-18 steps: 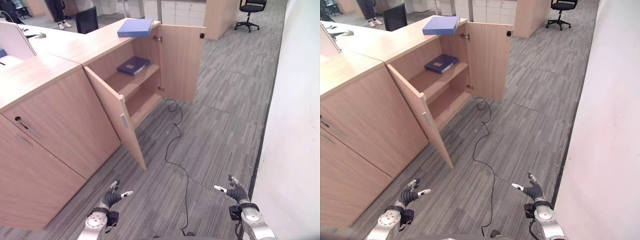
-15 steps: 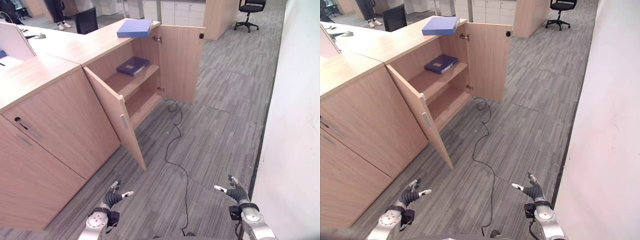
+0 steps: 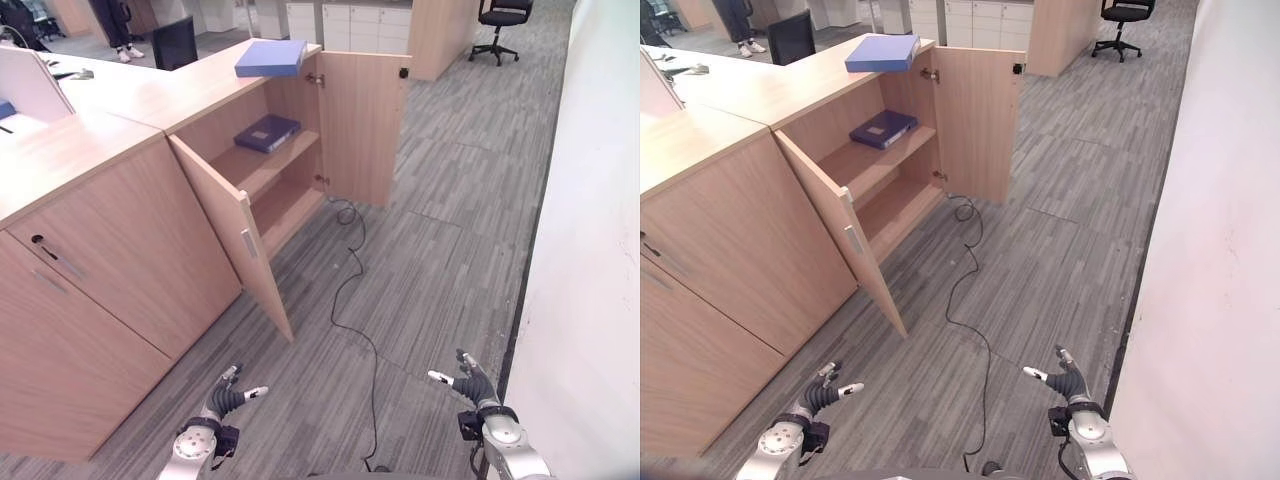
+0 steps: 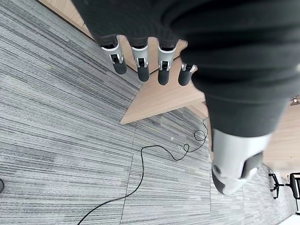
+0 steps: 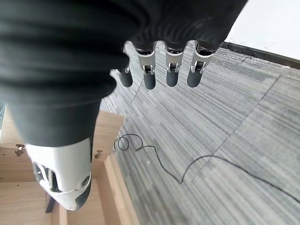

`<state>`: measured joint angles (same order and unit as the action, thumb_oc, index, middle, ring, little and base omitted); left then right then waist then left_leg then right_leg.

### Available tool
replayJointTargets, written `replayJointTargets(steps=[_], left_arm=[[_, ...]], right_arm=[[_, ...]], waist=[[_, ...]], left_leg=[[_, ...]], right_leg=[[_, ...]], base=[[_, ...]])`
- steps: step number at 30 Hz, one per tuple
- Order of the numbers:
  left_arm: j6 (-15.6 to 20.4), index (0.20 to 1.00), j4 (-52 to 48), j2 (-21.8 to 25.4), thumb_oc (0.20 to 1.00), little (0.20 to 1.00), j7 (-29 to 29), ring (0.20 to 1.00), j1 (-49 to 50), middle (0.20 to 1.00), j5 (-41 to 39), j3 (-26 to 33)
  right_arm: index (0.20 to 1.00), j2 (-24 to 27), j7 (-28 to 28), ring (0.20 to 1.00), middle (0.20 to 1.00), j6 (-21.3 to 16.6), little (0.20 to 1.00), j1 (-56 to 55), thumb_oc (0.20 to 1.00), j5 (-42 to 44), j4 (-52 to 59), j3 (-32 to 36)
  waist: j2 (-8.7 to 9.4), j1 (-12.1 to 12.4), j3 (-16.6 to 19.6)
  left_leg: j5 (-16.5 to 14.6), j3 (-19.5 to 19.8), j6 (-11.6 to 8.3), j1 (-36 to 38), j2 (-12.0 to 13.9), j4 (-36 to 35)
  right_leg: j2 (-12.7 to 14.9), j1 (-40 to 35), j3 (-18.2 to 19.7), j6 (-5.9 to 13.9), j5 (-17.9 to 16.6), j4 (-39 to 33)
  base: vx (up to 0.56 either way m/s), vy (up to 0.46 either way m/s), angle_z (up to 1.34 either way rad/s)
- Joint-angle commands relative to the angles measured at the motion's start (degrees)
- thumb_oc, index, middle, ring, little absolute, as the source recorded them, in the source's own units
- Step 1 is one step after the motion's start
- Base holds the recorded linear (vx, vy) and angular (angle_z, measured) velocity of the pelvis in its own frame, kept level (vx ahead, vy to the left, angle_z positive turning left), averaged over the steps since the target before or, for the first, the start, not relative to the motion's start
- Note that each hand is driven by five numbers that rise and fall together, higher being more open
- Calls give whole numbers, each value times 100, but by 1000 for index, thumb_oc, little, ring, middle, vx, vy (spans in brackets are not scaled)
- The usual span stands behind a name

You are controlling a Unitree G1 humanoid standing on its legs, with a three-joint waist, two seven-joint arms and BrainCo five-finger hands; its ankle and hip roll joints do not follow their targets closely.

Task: Put the empty folder in the office cabinet

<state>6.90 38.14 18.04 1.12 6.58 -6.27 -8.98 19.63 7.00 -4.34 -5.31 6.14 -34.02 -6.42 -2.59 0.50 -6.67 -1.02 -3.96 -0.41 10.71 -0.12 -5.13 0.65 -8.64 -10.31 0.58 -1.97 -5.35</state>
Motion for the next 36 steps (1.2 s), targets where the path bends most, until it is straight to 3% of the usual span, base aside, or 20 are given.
replayJointTargets(steps=[1, 18, 22, 24, 26, 28, 30, 32, 34, 36], left_arm=[[255, 1000, 234, 125, 1000, 1000, 52, 1000, -592, 1000, 85, -72], [175, 1000, 206, 248, 1000, 1000, 100, 1000, -729, 1000, 230, -184], [168, 1000, 197, 273, 1000, 1000, 109, 1000, -800, 1000, 102, -176], [177, 1000, 115, 305, 1000, 1000, 92, 1000, -805, 1000, 45, -142], [161, 1000, 69, 283, 1000, 1000, 90, 1000, -808, 1000, -27, -127], [146, 1000, 62, 259, 1000, 1000, 97, 1000, -888, 1000, -111, -171], [146, 1000, 75, 256, 1000, 1000, 118, 1000, -921, 1000, -87, -218], [141, 1000, 60, 260, 1000, 1000, 109, 1000, -950, 1000, -64, -246], [122, 1000, 43, 264, 1000, 1000, 118, 1000, -916, 1000, 1, -264], [98, 1000, 20, 247, 1000, 1000, 144, 1000, -884, 1000, 5, -264]], right_arm=[[1000, -45, 70, 1000, 1000, -238, 1000, 359, 1000, 129, 32, -28], [1000, 116, 25, 1000, 1000, -208, 1000, 497, 1000, 203, 190, -101], [1000, 171, -8, 1000, 1000, -225, 1000, 602, 1000, 252, 197, -150], [1000, 207, -34, 1000, 1000, -257, 1000, 649, 1000, 293, 244, -157], [1000, 259, -39, 1000, 1000, -274, 1000, 642, 1000, 296, 278, -145], [1000, 339, -4, 1000, 1000, -262, 1000, 687, 1000, 297, 257, -105], [1000, 362, 22, 1000, 1000, -228, 1000, 691, 1000, 310, 227, -88], [1000, 383, 45, 1000, 1000, -198, 1000, 697, 1000, 326, 204, -73], [1000, 383, 55, 1000, 1000, -185, 1000, 701, 1000, 306, 178, -81], [1000, 384, 104, 1000, 1000, -193, 1000, 723, 1000, 292, 141, -95]], waist=[[340, 45, -21], [256, 7, -122], [266, 12, -253], [319, 46, -351], [366, 118, -481], [447, 178, -665], [499, 154, -677], [509, 250, -680], [487, 409, -649], [429, 525, -614]], left_leg=[[-191, -26, -363, 25, 314, 13], [-101, -29, -436, 65, 533, 34], [-173, -74, -476, -141, 691, 518], [-274, -77, -500, -454, 720, 1222], [-29, -6, -463, -871, 716, 1987], [566, 271, -483, -1561, 617, 3037], [716, 306, -460, -2031, 577, 3447], [642, 182, -442, -2479, 524, 3352], [594, 157, -439, -2748, 507, 2825], [925, 136, -526, -2772, 587, 1986]], right_leg=[[657, -197, -23, 745, 220, 35], [466, -39, 47, 583, 482, 460], [389, 199, 173, 455, 697, 906], [346, 235, 243, 363, 801, 1041], [319, 129, 290, 253, 851, 1033], [325, 68, 288, 165, 902, 1085], [334, 56, 278, 92, 1023, 1166], [345, -110, 346, 74, 1158, 1133], [310, -340, 439, 118, 1272, 1023], [259, -614, 484, 184, 1387, 886]], base=[[0, 0, 0], [22, -50, 1], [3, -84, -2], [31, -135, -2], [37, -134, -9], [-3, -146, -12], [74, -87, 3], [210, -15, 5], [328, 39, -6], [323, 65, -8]])
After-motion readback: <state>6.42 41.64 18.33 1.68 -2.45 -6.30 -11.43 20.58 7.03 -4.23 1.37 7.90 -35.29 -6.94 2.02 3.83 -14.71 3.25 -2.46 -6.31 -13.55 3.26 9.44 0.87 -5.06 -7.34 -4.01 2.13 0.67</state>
